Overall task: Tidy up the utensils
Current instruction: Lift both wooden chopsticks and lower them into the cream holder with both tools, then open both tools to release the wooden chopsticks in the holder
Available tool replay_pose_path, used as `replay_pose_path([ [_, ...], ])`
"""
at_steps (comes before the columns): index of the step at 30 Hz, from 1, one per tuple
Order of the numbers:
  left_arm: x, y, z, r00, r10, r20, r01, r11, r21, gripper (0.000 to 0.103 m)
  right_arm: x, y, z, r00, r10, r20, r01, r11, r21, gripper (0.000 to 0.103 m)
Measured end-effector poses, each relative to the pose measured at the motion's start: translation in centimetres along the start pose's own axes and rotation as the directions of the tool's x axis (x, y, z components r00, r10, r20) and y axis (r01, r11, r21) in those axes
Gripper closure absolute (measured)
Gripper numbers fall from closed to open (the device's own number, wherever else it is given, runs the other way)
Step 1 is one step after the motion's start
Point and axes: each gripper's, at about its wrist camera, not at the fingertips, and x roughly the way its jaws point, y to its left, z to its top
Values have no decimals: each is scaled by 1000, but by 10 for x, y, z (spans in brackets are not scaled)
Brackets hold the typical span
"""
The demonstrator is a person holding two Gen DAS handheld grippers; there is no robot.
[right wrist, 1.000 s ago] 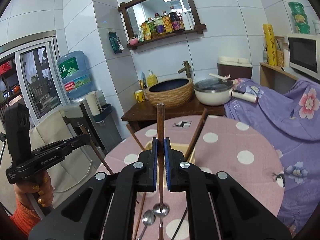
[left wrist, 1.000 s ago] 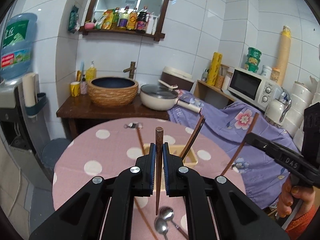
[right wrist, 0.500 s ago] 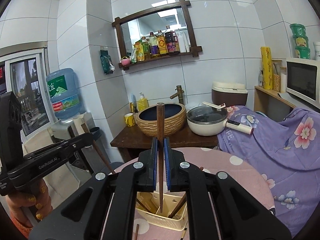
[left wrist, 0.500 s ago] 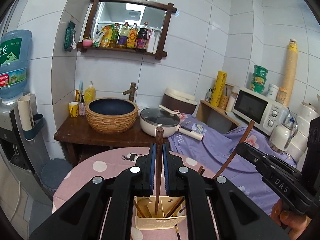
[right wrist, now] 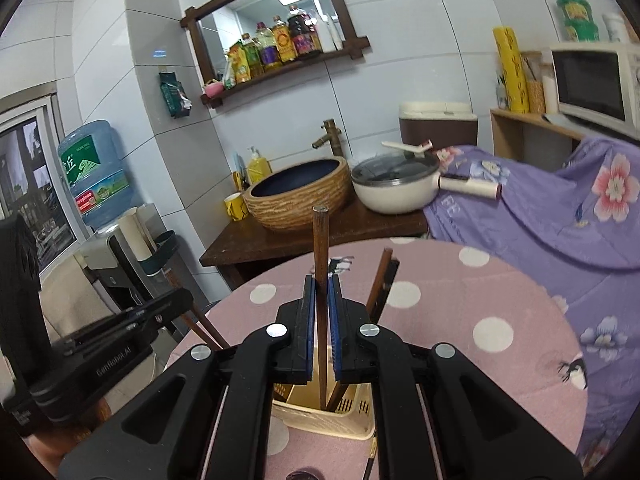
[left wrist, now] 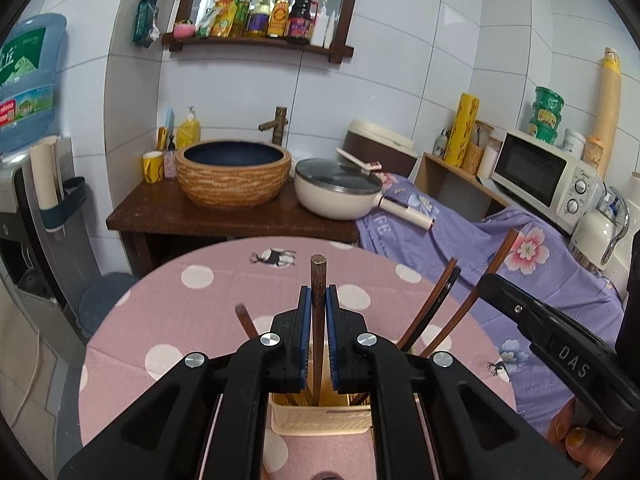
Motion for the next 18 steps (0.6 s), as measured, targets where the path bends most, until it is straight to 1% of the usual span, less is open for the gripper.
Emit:
replay_pose_path([
  [3,9,4,-10,1000,4,-24,-4,1000,-18,96,7,-4,-10,1000,-8,-21,8,1000,6,96],
  [10,23,7,-26,997,16,-73,-17,1000,-20,96,17,-11,-25,999,-18,-51,19,1000,14,96],
  [16,24,4,-29,997,28,-74,-28,1000,-4,96,20,-14,-30,998,-40,-52,41,999,5,96],
  [18,22,3,-29,997,22,-70,-22,1000,-9,96,21,-14,-31,998,-43,-52,43,999,2,96],
])
